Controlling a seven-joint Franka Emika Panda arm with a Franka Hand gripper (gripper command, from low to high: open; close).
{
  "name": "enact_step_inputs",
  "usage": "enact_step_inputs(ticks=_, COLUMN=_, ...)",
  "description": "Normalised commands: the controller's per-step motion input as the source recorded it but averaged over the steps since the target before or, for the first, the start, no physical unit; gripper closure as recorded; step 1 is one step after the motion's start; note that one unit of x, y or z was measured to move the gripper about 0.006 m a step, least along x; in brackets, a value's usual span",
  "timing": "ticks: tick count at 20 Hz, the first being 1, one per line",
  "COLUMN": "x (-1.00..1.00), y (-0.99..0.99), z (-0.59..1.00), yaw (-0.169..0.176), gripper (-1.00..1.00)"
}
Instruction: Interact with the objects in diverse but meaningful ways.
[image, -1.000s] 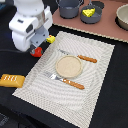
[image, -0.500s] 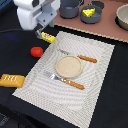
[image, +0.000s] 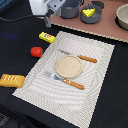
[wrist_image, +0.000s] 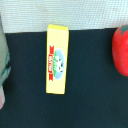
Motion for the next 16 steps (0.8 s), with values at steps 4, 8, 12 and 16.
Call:
enact_step_inputs(ticks=4, x=0.23, y=0.71, z=0.34, yaw=-0.002, gripper=-1.00)
enact_step_inputs(ticks=8, x=0.24, y=0.70, z=0.32, yaw=0.000, gripper=-1.00)
enact_step_inputs(ticks=12, x=0.22, y=0.65, z=0.28, yaw=-0.006, gripper=-1.00)
enact_step_inputs(ticks=16, x=0.20, y=0.50, z=0.19, yaw=-0.021, gripper=-1.00)
